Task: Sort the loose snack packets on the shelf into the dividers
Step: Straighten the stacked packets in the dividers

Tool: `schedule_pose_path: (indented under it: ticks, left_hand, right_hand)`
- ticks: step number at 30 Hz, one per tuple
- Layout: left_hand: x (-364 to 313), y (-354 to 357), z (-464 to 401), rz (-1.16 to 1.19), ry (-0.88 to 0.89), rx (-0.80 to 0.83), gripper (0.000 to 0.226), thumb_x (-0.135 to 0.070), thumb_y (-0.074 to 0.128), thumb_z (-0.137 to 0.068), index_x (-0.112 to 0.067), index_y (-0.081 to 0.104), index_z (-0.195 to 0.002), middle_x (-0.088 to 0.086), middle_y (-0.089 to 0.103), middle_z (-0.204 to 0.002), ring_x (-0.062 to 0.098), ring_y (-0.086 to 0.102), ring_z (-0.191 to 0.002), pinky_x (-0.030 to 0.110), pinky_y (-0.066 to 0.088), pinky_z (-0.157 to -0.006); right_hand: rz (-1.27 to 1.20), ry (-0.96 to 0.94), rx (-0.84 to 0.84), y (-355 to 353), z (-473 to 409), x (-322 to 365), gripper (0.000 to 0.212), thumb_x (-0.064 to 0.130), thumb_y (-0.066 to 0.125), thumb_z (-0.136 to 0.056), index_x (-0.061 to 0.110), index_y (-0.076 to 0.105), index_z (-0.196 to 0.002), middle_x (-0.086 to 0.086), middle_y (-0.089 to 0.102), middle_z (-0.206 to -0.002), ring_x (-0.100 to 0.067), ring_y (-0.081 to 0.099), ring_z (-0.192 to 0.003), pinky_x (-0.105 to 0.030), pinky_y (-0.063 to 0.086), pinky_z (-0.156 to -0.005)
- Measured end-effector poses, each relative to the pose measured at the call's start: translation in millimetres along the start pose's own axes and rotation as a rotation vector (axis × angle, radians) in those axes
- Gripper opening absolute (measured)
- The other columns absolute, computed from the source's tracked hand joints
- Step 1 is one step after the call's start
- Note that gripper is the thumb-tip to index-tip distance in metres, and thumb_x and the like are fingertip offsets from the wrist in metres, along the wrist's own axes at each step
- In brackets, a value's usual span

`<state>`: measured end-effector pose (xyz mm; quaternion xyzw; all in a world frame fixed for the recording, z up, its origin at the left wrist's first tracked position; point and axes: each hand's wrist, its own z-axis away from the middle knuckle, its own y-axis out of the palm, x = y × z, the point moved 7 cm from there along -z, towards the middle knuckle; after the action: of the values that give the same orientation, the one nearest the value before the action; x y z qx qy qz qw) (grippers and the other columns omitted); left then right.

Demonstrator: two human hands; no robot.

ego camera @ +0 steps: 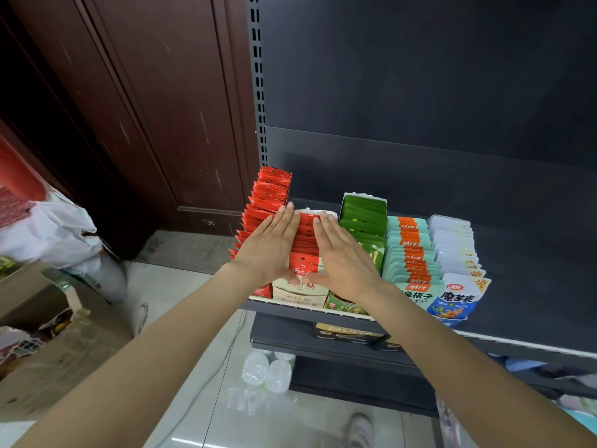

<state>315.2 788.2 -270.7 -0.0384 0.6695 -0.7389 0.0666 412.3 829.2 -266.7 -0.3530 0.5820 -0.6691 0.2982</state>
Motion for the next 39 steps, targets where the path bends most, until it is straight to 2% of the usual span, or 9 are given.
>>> schedule_pose_path:
  ticks: [5, 8, 12, 17, 23, 26, 29, 33, 39]
  left_hand:
    - [4.9, -3.7, -4.4, 0.058, 0.062, 0.103, 0.11, -0.053, 0.061, -0.083, -0.009, -0.016, -0.147, 0.007, -0.022, -0.155, 0.018, -0.02, -0.143, 0.029, -0.009, -0.113]
    - [10.4, -6.3, -8.2, 0.185, 0.052, 0.147, 0.097, -0.045, 0.058, -0.088, -0.012, -0.009, -0.149, 0.004, -0.017, -0.157, 0.016, -0.014, -0.144, 0.029, -0.002, -0.116]
    - [10.9, -10.4, -14.0, 0.12, 0.002, 0.05, 0.085, -0.037, 0.054, -0.092, -0.012, -0.002, -0.15, 0.003, -0.009, -0.158, 0.015, -0.005, -0.146, 0.029, 0.005, -0.117]
    - [1.5, -10.7, -19.9, 0.086, -0.138, -0.109, 0.083, -0.034, 0.052, -0.094, -0.012, -0.006, -0.15, 0.004, -0.008, -0.159, 0.017, -0.002, -0.146, 0.029, 0.008, -0.116]
    - [-16.0, 1.9, -4.2, 0.552, -0.215, -0.048, 0.095, 0.007, 0.054, -0.088, -0.006, -0.021, -0.145, 0.014, -0.036, -0.148, 0.035, 0.005, -0.144, 0.032, 0.03, -0.112]
    - [-14.2, -3.0, -5.7, 0.753, -0.259, -0.042, 0.095, 0.001, 0.056, -0.089, -0.005, -0.02, -0.146, 0.014, -0.032, -0.151, 0.03, -0.012, -0.144, 0.027, 0.02, -0.111]
    - [-16.0, -6.7, -7.3, 0.895, -0.294, -0.063, 0.096, 0.006, 0.056, -0.087, -0.007, -0.018, -0.147, 0.01, -0.026, -0.154, 0.022, -0.015, -0.144, 0.022, 0.01, -0.111]
    - [-18.8, -4.6, -5.8, 0.756, -0.228, -0.017, 0.098, 0.003, 0.057, -0.087, -0.007, -0.02, -0.146, 0.009, -0.03, -0.152, 0.024, -0.011, -0.145, 0.027, 0.015, -0.114]
    - [-7.2, 0.3, 4.8, -0.018, -0.095, -0.026, 0.103, -0.041, 0.059, -0.089, -0.004, -0.019, -0.146, 0.013, -0.022, -0.155, 0.026, -0.02, -0.143, 0.035, -0.006, -0.115]
  right_hand:
    - [0.057, 0.042, 0.009, -11.1, -5.0, -15.8, 0.118, 0.075, 0.049, -0.074, 0.007, -0.013, -0.147, -0.01, -0.019, -0.155, -0.02, -0.017, -0.143, -0.035, -0.009, -0.117]
    - [0.038, 0.037, 0.035, -14.2, -13.6, -21.2, 0.119, 0.078, 0.052, -0.068, 0.009, -0.002, -0.15, -0.008, 0.003, -0.158, -0.019, 0.0, -0.146, -0.036, -0.008, -0.117]
    - [-0.052, 0.042, -0.079, -27.7, -26.0, -24.7, 0.094, 0.064, 0.068, -0.068, 0.015, 0.033, -0.14, -0.003, 0.044, -0.137, -0.02, 0.033, -0.134, -0.033, 0.002, -0.117]
    - [-0.067, 0.108, -0.187, -24.0, -38.5, -28.0, 0.069, 0.045, 0.078, -0.067, 0.016, 0.045, -0.12, -0.002, 0.052, -0.116, -0.021, 0.045, -0.116, -0.03, 0.025, -0.108]
    - [0.014, 0.075, -0.136, -16.9, -25.9, -22.2, 0.084, 0.049, 0.061, -0.083, 0.007, 0.021, -0.145, -0.009, 0.035, -0.145, -0.022, 0.027, -0.138, -0.033, 0.003, -0.118]
    - [0.061, 0.039, -0.095, -7.2, -15.5, -16.4, 0.093, 0.052, 0.049, -0.089, 0.006, -0.006, -0.148, -0.01, -0.001, -0.158, -0.02, -0.003, -0.146, -0.033, -0.007, -0.116]
    - [0.048, 0.043, -0.038, -3.3, -15.2, -13.1, 0.105, 0.059, 0.052, -0.084, 0.004, -0.012, -0.147, -0.012, -0.015, -0.156, -0.021, -0.015, -0.144, -0.032, -0.011, -0.115]
    - [0.069, 0.015, -0.02, -0.2, -15.4, -8.7, 0.109, 0.062, 0.051, -0.083, 0.003, -0.015, -0.146, -0.014, -0.021, -0.154, -0.024, -0.021, -0.142, -0.033, -0.01, -0.116]
    - [0.151, -0.029, -0.044, -4.0, -13.1, -11.9, 0.113, 0.074, 0.042, -0.079, 0.003, -0.015, -0.146, -0.016, -0.019, -0.154, -0.026, -0.018, -0.143, -0.035, -0.012, -0.115]
